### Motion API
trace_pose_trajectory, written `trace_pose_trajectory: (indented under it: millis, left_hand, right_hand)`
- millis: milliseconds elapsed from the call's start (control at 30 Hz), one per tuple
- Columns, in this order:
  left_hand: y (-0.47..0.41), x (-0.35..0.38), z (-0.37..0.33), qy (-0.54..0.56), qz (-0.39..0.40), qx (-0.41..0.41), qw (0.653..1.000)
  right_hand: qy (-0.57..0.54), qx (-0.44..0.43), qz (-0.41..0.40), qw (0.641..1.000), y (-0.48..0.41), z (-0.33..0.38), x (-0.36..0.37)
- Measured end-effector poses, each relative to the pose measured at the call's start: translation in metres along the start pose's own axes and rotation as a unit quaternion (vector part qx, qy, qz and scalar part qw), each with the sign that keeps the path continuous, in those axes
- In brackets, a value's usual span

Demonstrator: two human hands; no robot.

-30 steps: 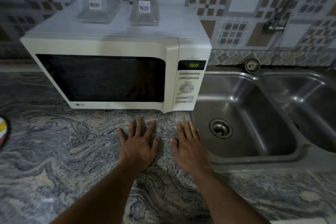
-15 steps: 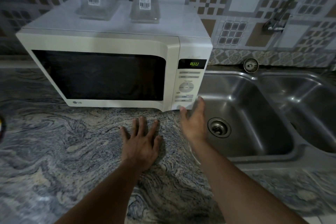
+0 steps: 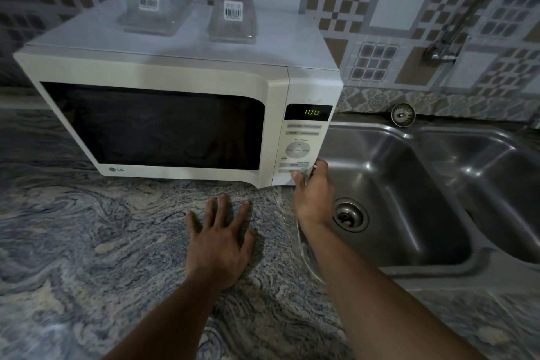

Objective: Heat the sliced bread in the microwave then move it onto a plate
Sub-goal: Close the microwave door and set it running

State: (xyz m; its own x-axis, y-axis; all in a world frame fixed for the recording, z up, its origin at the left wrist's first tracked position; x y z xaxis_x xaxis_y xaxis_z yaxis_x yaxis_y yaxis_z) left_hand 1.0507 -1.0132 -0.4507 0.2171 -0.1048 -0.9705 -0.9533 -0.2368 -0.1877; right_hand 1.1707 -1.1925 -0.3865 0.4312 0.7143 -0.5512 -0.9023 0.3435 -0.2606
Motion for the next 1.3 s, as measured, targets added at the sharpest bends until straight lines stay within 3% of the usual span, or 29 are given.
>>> trace_pose_trajectory:
  millis: [300, 400, 500, 600, 700, 833, 933, 1033, 1167, 1300]
  left_hand:
    - [0.001, 0.001, 0.000, -0.003, 0.009, -0.001, 1.000]
    - [-0.001, 0.001, -0.002, -0.018, 0.034, -0.003, 0.999]
    - [-0.011, -0.012, -0.007, 0.001, 0.036, -0.017, 0.999]
    - [-0.027, -0.047, -0.017, 0.133, -0.040, -0.066, 0.988]
    - [-0.049, -0.088, -0.031, 0.274, -0.151, -0.097, 0.945]
    - [-0.077, -0.128, -0.051, 0.354, -0.212, -0.100, 0.905]
    - [-0.090, -0.145, -0.058, 0.418, -0.219, -0.120, 0.873]
    - [-0.094, -0.158, -0.058, 0.445, -0.236, -0.146, 0.852]
    - [-0.099, -0.160, -0.055, 0.435, -0.201, -0.159, 0.863]
    - [-0.099, -0.165, -0.055, 0.404, -0.183, -0.151, 0.884]
  right_hand:
    - [-0.003, 0.037, 0.045, 0.998, -0.005, 0.005, -0.006]
    - [0.014, 0.009, 0.074, 0.997, -0.004, 0.021, -0.015]
    - [-0.027, -0.041, 0.047, 0.998, -0.005, 0.050, -0.038]
    - [-0.067, -0.068, 0.013, 0.995, -0.011, 0.077, -0.058]
    - [-0.065, -0.099, -0.007, 0.993, -0.020, 0.104, -0.074]
    - [0.035, -0.210, -0.002, 0.977, -0.032, 0.150, -0.088]
    - [0.152, -0.311, 0.051, 0.937, -0.041, 0.175, -0.073]
    - [0.212, -0.360, 0.080, 0.905, -0.050, 0.186, -0.065]
    - [0.254, -0.402, 0.126, 0.871, -0.052, 0.185, -0.054]
    - [0.246, -0.386, 0.139, 0.878, -0.051, 0.188, -0.059]
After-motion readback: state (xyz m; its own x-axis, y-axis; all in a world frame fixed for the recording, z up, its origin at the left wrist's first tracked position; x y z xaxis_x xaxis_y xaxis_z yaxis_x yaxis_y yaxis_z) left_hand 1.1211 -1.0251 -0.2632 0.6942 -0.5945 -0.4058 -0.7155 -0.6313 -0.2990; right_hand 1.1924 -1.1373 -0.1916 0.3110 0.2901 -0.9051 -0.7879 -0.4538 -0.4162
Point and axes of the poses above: each hand's wrist, its own y-axis away from the middle knuckle, its own x-axis out of the palm, z = x × y, the point moved 9 cm from there along -y, towards the middle knuckle, and after that the axes turned 13 degrees about -z, right-handed, at the moved point
